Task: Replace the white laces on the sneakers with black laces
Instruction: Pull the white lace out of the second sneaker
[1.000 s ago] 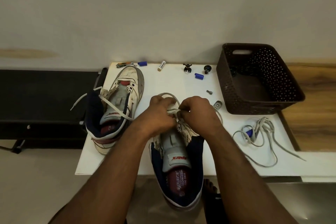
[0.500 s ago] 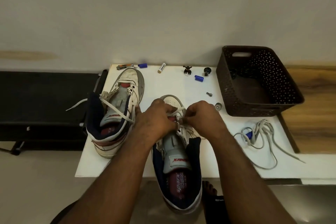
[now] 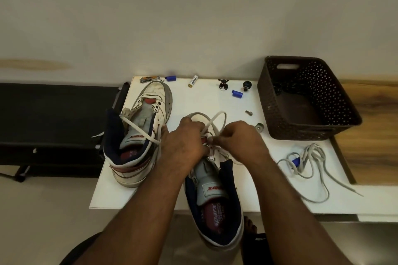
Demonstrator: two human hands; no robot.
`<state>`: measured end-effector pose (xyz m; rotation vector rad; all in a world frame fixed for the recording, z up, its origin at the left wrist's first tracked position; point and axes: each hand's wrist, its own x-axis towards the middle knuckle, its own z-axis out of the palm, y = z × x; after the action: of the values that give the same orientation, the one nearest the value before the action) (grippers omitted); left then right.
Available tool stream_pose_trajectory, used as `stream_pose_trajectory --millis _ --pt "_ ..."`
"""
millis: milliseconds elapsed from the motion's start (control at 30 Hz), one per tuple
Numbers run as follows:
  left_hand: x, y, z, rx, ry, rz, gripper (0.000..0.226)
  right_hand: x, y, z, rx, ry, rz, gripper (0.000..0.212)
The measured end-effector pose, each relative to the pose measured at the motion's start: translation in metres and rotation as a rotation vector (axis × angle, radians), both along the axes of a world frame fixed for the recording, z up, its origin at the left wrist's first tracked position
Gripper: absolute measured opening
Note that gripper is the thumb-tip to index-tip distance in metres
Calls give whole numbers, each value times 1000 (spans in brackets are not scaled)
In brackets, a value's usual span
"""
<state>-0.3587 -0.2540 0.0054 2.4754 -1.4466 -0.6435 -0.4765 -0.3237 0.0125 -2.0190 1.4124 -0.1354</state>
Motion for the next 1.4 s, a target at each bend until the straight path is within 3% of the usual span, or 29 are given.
stream_pose_trajectory --millis 67,200,333,400,433,533,567,633,767,900,967,1100,1167,1200,1233,1300,1333,1400 --pt "0 0 -1 -17 16 1 49 5 1 -11 46 -11 7 18" --pt "-1 -1 1 17 -4 -20 54 8 0 -7 -86 -65 -5 5" --pt "0 -1 2 89 -58 -65 59 -8 -12 38 -497 -535 -260 9" --pt "0 -1 3 97 -55 -63 60 -12 -18 42 -502 -669 -324 15" --pt "-1 -1 3 92 -47 -59 60 -13 -19 36 -392 -588 -297 20" --pt "-1 0 4 51 -26 -44 61 -11 -9 7 101 7 -64 32" --pt "-1 0 3 42 -23 -43 61 -9 -6 -1 164 110 -1 32" --pt "-2 0 3 36 -18 -43 61 -3 -2 -9 79 108 25 28" --pt "-1 0 4 47 -14 -73 60 8 -2 -11 36 -137 -62 12" --pt "-1 0 4 33 -1 -68 60 8 0 -16 26 -102 -10 16" --pt "-1 0 4 35 7 -61 59 9 -1 -10 -50 -247 -85 15" --pt "-3 0 7 82 10 -44 62 -7 -16 37 -305 -979 -410 15" --pt "-3 1 6 75 13 -42 60 -20 -22 48 -308 -1057 -502 12" --pt "-3 1 6 57 33 -33 60 -24 -24 44 -260 -973 -492 10" --pt "-3 1 6 33 68 -15 60 -27 -27 35 -201 -769 -421 4" --pt "0 1 8 -22 142 40 59 -27 -25 13 -84 -193 -172 27" --pt "2 1 9 -42 157 61 57 -25 -22 5 -62 3 -79 34" --pt "3 0 9 -58 139 68 50 -18 -15 4 -89 46 27 22"
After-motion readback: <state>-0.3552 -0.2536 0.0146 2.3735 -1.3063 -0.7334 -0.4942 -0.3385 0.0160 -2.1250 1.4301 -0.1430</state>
